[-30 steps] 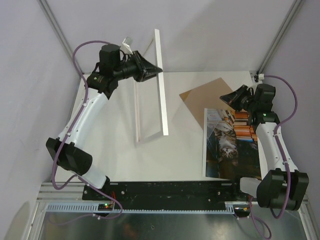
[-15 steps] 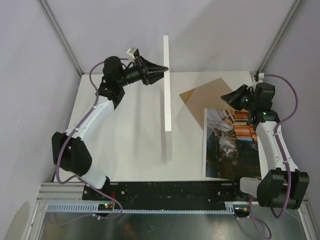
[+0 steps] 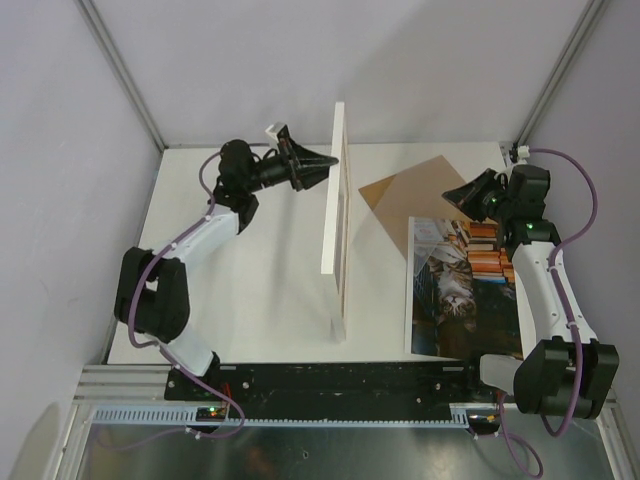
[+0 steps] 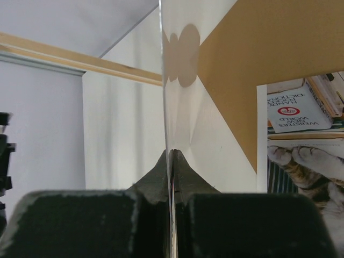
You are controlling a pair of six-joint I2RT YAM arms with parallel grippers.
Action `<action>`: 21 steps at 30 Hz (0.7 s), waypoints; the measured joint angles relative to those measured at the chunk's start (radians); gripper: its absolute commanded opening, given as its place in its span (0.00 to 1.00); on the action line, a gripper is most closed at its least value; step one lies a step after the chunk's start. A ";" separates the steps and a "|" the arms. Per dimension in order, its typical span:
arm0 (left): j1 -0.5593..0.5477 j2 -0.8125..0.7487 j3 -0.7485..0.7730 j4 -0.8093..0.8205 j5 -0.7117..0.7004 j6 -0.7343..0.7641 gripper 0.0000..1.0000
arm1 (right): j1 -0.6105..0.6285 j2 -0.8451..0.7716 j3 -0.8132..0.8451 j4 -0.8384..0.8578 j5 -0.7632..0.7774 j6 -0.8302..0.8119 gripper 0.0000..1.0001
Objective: Put the photo into the frame
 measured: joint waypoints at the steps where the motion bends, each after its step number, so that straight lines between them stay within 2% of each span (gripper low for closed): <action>1: 0.004 0.006 -0.024 0.011 0.005 -0.003 0.00 | 0.000 0.000 0.001 -0.004 0.003 0.000 0.00; 10: 0.042 0.013 -0.115 0.113 0.028 -0.008 0.01 | -0.010 -0.001 0.032 -0.022 0.023 -0.005 0.00; 21: 0.064 -0.011 -0.166 0.161 0.042 0.003 0.32 | 0.002 -0.008 0.043 -0.022 0.029 -0.008 0.00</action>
